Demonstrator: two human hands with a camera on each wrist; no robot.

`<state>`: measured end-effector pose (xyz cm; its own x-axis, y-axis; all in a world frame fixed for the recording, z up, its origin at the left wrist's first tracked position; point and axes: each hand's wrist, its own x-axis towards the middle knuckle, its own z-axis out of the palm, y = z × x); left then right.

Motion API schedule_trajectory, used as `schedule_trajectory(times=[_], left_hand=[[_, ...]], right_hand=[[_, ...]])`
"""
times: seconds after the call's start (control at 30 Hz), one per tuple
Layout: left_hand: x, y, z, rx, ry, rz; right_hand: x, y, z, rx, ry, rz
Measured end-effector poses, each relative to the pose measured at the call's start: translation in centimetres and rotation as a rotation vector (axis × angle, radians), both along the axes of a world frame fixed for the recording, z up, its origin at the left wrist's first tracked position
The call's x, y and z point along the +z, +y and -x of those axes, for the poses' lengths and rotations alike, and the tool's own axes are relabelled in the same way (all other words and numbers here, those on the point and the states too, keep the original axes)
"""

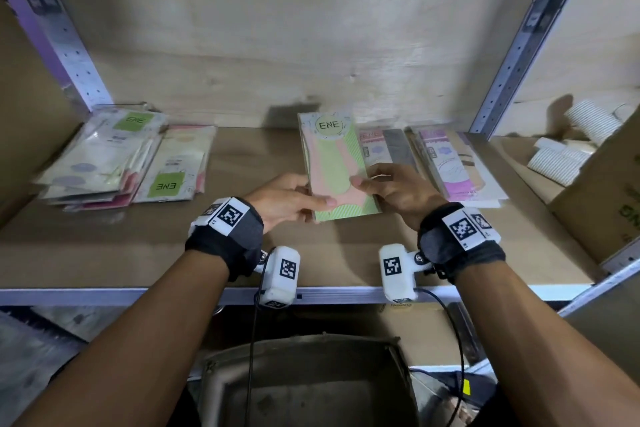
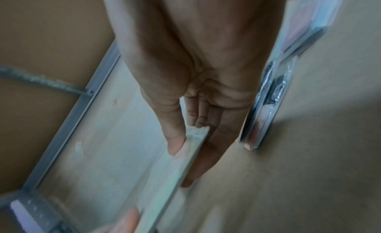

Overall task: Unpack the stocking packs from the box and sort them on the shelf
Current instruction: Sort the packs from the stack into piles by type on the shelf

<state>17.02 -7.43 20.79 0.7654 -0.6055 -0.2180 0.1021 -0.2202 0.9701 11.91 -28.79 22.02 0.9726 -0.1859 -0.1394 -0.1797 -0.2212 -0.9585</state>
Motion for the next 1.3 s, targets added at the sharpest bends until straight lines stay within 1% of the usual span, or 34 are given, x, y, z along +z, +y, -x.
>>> schedule_trajectory(times=[0.03, 0.07, 0.13, 0.2, 0.27, 0.43, 0.53, 0.7, 0.77, 0.87, 1.0, 1.1, 1.3], left_hand=[[-0.1, 0.0, -0.1, 0.039, -0.008, -0.029], [-0.2, 0.0, -0.2, 0.091, -0.016, -0.062], [-0.6, 0.1, -0.7, 0.194, -0.032, -0.118], [-0.9, 0.3, -1.2, 0.263, -0.050, -0.155], [-1.1, 0.5, -1.7, 0.308, -0.063, -0.183], [-1.2, 0.9, -2.3, 0.328, -0.064, -0.301], [-1.1, 0.9, -2.6, 0.336, -0.064, -0.344], [-0.6, 0.9, -2.5, 0.341, -0.158, -0.478], [-0.4, 0.7, -2.4, 0.331, -0.170, -0.484], [-0.1, 0.3, -2.6, 0.328, -0.145, -0.465], [0.1, -0.1, -3.6, 0.327, -0.150, -0.450], [0.2, -0.5, -4.6, 0.321, -0.148, -0.442], [0.3, -0.9, -6.0, 0.284, -0.092, -0.380]], right_hand=[[-0.1, 0.0, -0.3, 0.004, 0.032, 0.089], [-0.2, 0.1, -0.5, 0.013, 0.056, 0.134], [-0.3, 0.6, -0.8, 0.044, 0.094, 0.128], [-0.2, 1.2, -1.1, 0.068, 0.115, 0.127], [-0.2, 1.7, -1.3, 0.063, 0.095, 0.187], [-0.5, 2.8, -1.7, 0.013, 0.083, 0.417], [-0.5, 3.4, -1.7, 0.023, 0.117, 0.469], [-0.4, 3.7, -1.6, 0.041, 0.114, 0.593], [-0.4, 3.9, -1.6, 0.041, 0.101, 0.593], [-0.5, 4.1, -1.8, 0.041, 0.070, 0.543], [-0.7, 4.1, -2.1, 0.035, 0.031, 0.566], [-0.7, 4.0, -2.4, 0.030, 0.035, 0.555], [-0.7, 3.8, -3.1, 0.026, 0.055, 0.517]])
